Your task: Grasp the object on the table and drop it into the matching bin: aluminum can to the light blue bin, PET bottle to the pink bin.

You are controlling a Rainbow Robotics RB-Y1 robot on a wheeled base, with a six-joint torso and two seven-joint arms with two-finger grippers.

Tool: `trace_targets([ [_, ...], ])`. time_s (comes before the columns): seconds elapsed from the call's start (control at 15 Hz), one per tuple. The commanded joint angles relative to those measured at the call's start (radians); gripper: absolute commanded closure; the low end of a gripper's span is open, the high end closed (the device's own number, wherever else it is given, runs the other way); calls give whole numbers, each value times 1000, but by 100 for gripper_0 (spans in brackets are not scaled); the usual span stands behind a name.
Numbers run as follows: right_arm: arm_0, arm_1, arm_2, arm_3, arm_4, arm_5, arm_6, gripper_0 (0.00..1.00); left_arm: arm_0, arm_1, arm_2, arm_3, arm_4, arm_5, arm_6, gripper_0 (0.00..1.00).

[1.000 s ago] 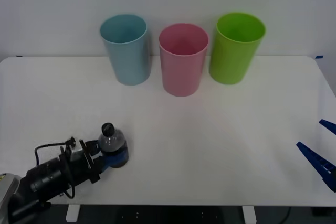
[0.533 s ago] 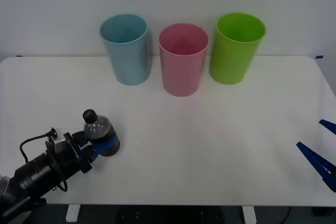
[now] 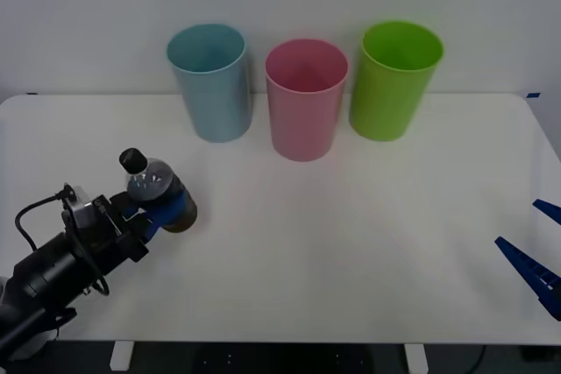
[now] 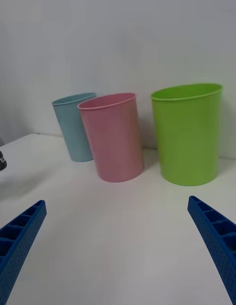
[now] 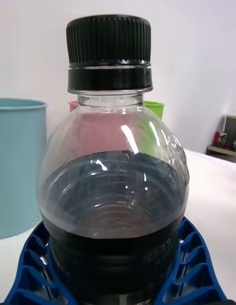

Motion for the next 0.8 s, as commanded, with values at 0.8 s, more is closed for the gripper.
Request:
trace_targets([
  [0.8, 0, 0, 0, 0, 0, 0, 0, 0, -84, 0, 49, -328, -68, 190, 450, 100],
])
